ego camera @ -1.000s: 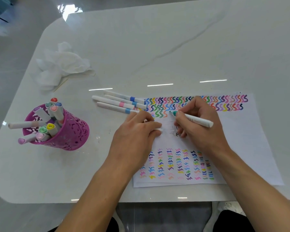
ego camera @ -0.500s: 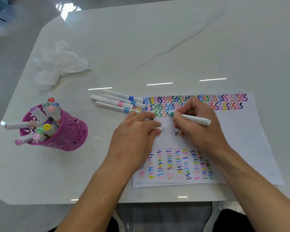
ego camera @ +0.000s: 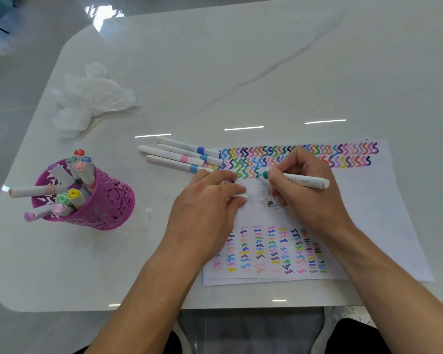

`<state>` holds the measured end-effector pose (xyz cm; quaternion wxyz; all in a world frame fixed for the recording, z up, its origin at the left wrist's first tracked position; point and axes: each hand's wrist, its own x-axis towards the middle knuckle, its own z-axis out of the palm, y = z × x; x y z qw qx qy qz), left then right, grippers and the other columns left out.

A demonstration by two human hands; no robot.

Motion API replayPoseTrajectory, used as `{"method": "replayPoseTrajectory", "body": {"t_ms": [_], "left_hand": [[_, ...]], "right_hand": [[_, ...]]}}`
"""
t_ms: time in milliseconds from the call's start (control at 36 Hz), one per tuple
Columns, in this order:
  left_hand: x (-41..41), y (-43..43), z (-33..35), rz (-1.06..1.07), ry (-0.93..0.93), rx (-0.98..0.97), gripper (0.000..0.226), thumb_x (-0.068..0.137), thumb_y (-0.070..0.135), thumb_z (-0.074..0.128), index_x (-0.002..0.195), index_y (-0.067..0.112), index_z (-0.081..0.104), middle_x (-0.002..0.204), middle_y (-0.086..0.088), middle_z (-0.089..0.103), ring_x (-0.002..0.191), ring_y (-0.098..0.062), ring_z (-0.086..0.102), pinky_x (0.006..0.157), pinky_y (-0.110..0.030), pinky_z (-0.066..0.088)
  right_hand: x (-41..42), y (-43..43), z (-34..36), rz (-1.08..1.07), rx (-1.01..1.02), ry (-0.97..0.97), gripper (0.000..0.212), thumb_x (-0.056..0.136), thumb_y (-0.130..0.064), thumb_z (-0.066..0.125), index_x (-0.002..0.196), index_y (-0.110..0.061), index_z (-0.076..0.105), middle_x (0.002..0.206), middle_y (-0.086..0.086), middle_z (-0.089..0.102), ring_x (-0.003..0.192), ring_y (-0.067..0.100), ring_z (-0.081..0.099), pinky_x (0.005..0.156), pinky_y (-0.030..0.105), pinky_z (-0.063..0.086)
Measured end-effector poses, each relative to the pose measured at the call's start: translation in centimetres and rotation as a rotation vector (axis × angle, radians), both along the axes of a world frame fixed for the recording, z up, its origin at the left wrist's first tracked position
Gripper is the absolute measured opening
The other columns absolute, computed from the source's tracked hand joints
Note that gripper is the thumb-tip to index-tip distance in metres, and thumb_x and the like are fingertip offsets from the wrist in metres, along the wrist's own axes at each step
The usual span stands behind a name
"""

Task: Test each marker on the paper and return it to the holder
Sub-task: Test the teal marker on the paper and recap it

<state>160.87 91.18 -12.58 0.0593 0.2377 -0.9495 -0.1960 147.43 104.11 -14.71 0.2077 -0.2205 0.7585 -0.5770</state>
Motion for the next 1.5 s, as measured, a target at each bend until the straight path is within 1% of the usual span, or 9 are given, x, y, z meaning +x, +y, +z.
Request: {"method": "replayPoseTrajectory", "body": {"t_ms": [111, 361, 444, 611, 694, 806, 1056, 1250, 1500], "left_hand": [[0.0, 0.0, 0.1, -0.008, 0.002, 0.002, 0.022, 0.096, 0.036, 0.064, 0.115, 0.033, 0.075, 0.129, 0.018, 0.063, 0.118, -0.006, 0.049, 0.093, -0.025, 0.046], [0.0, 0.2, 0.8, -0.051, 0.009, -0.039, 0.02, 0.096, 0.033, 0.064, 0.111, 0.029, 0.075, 0.12, 0.014, 0.065, 0.112, -0.011, 0.056, 0.088, -0.033, 0.053], [0.0, 0.2, 0.9, -0.02, 0.043, -0.014, 0.02, 0.096, 0.032, 0.064, 0.112, 0.027, 0.076, 0.114, 0.012, 0.065, 0.11, -0.011, 0.057, 0.088, -0.032, 0.051], [-0.2, 0.3, 1.8, 0.126, 0.17, 0.241, 0.02, 0.096, 0.033, 0.064, 0.114, 0.034, 0.073, 0.094, 0.022, 0.064, 0.081, 0.004, 0.057, 0.074, -0.002, 0.037], [-0.4, 0.4, 1.9, 0.209, 0.235, 0.469, 0.016, 0.097, 0.031, 0.064, 0.106, 0.041, 0.072, 0.085, 0.019, 0.072, 0.078, 0.005, 0.066, 0.069, -0.004, 0.044], [-0.6, 0.6, 2.2, 0.216, 0.307, 0.659, 0.02, 0.099, 0.026, 0.06, 0.094, 0.045, 0.065, 0.087, 0.02, 0.075, 0.073, 0.0, 0.069, 0.07, -0.022, 0.055], [-0.6, 0.8, 2.4, 0.194, 0.346, 0.688, 0.023, 0.1, 0.023, 0.058, 0.097, 0.044, 0.066, 0.089, 0.019, 0.075, 0.072, -0.003, 0.068, 0.069, -0.023, 0.054], [-0.7, 0.9, 2.4, 0.184, 0.303, 0.597, 0.02, 0.098, 0.028, 0.062, 0.109, 0.041, 0.072, 0.088, 0.019, 0.072, 0.079, 0.002, 0.066, 0.068, -0.009, 0.048], [-0.5, 1.0, 2.3, 0.154, 0.336, 0.647, 0.024, 0.098, 0.019, 0.061, 0.114, 0.035, 0.072, 0.092, 0.011, 0.072, 0.081, -0.007, 0.067, 0.072, -0.02, 0.055]], "right_hand": [[-0.2, 0.2, 0.4, -0.035, -0.141, -0.099, 0.016, 0.094, -0.01, 0.071, 0.084, -0.016, 0.061, 0.065, 0.004, 0.069, 0.051, 0.013, 0.061, 0.046, 0.022, 0.045], [0.7, 1.1, 2.2, -0.035, -0.167, -0.01, 0.016, 0.087, -0.022, 0.074, 0.099, -0.018, 0.066, 0.076, 0.007, 0.07, 0.058, 0.014, 0.066, 0.053, 0.022, 0.049], [0.9, 1.3, 2.7, -0.024, -0.145, 0.033, 0.012, 0.087, -0.022, 0.076, 0.098, -0.023, 0.073, 0.081, 0.001, 0.074, 0.065, 0.018, 0.068, 0.056, 0.031, 0.054], [0.8, 1.6, 3.7, -0.055, -0.199, -0.068, 0.009, 0.093, -0.028, 0.07, 0.092, -0.027, 0.079, 0.08, 0.002, 0.075, 0.065, 0.017, 0.068, 0.058, 0.025, 0.054], [1.0, 1.5, 4.2, -0.048, -0.26, -0.136, 0.022, 0.099, -0.032, 0.061, 0.094, -0.02, 0.079, 0.078, 0.006, 0.075, 0.063, 0.019, 0.069, 0.058, 0.027, 0.055], [1.3, 1.5, 4.8, -0.021, -0.31, -0.156, 0.02, 0.101, -0.025, 0.057, 0.102, -0.009, 0.07, 0.079, 0.01, 0.077, 0.062, 0.025, 0.073, 0.059, 0.032, 0.06], [1.4, 1.4, 4.5, 0.005, -0.285, -0.151, 0.014, 0.105, -0.012, 0.057, 0.098, -0.007, 0.067, 0.078, 0.01, 0.077, 0.065, 0.026, 0.074, 0.06, 0.031, 0.06], [1.4, 1.2, 4.2, 0.024, -0.265, -0.136, 0.014, 0.103, -0.019, 0.059, 0.096, -0.011, 0.069, 0.078, 0.01, 0.077, 0.065, 0.025, 0.074, 0.061, 0.034, 0.061], [1.6, 1.2, 3.8, 0.053, -0.248, -0.125, 0.012, 0.1, -0.021, 0.068, 0.097, -0.01, 0.072, 0.075, 0.007, 0.076, 0.064, 0.021, 0.073, 0.063, 0.028, 0.06]]}}
